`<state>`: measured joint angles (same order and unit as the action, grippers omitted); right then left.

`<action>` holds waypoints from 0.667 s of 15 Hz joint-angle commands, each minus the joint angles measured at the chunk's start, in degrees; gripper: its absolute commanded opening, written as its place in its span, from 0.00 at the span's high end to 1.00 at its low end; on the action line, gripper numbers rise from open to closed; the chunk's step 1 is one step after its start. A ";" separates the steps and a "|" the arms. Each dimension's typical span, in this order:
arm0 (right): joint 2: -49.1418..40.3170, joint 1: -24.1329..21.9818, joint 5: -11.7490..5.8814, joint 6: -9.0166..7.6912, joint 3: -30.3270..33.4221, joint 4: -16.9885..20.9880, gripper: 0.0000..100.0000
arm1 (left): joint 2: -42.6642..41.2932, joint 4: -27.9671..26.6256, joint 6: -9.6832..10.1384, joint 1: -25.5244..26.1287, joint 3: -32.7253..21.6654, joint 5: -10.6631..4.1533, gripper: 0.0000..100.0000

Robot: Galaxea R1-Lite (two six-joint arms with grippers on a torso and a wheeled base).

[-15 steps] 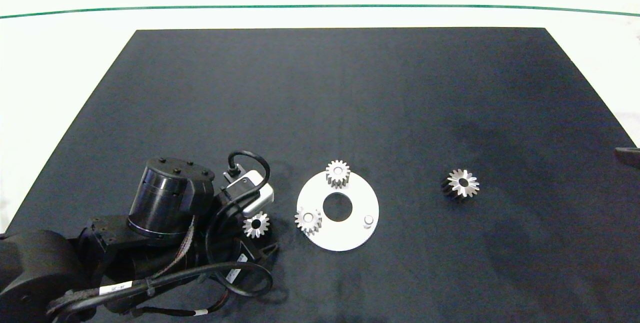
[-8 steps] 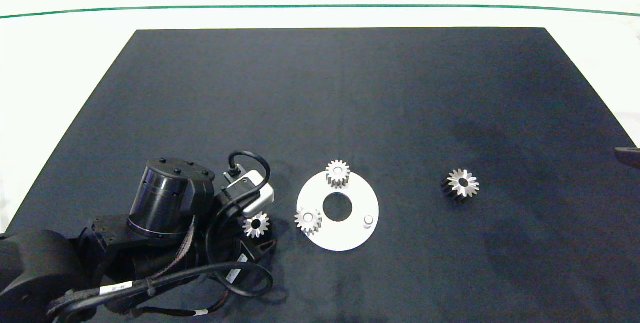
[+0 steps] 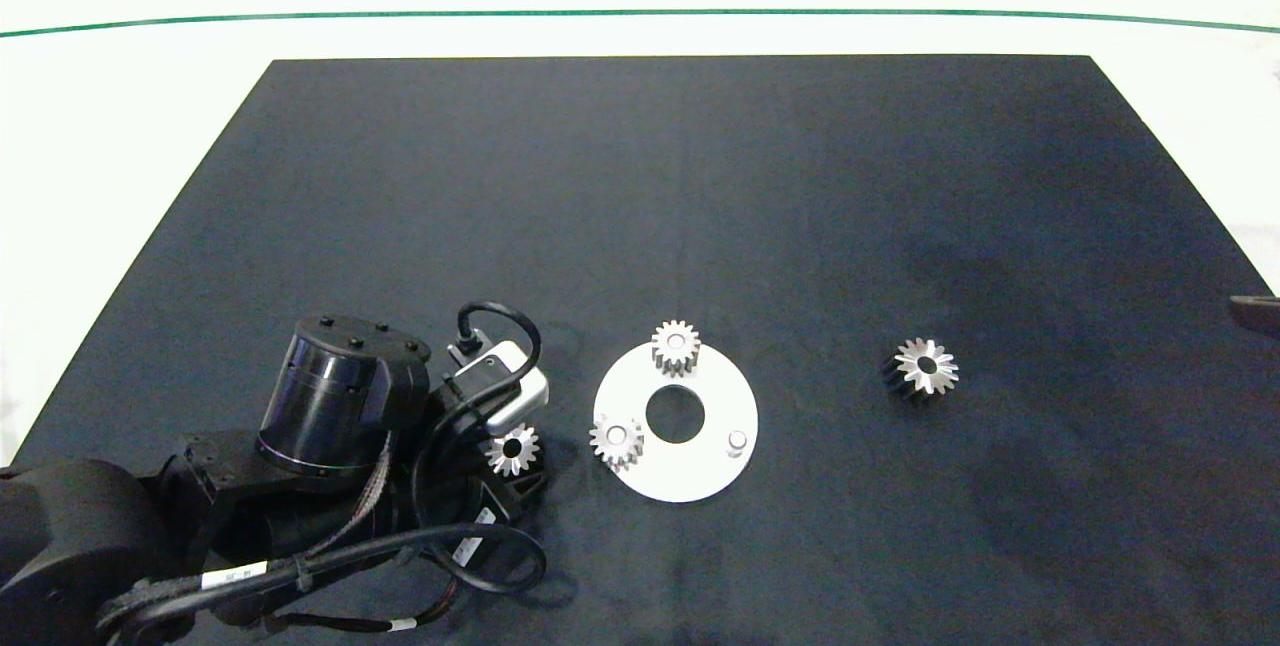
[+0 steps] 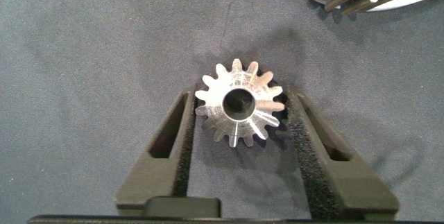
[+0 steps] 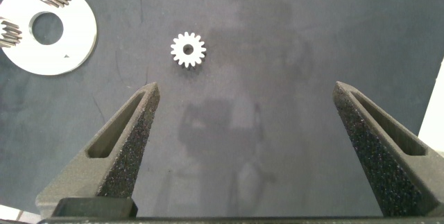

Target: Remove an incorrectly installed larger gear and replace it with the correct smaller gear

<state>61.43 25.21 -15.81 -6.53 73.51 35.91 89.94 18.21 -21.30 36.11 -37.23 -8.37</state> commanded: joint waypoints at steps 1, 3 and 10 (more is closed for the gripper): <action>0.01 0.01 -0.10 -0.06 -0.47 0.21 0.00 | 0.06 0.07 0.20 -0.07 0.14 -0.06 0.59; -0.08 0.01 -0.10 -0.06 -0.38 0.21 0.00 | 0.06 0.16 0.47 0.01 0.14 -0.06 0.62; -0.17 0.01 -0.10 0.03 -0.38 0.21 0.00 | 0.06 0.07 0.47 0.01 0.14 -0.06 0.75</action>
<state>61.29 25.21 -15.81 -6.45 73.09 35.94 90.02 18.21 -20.70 36.19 -36.96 -8.37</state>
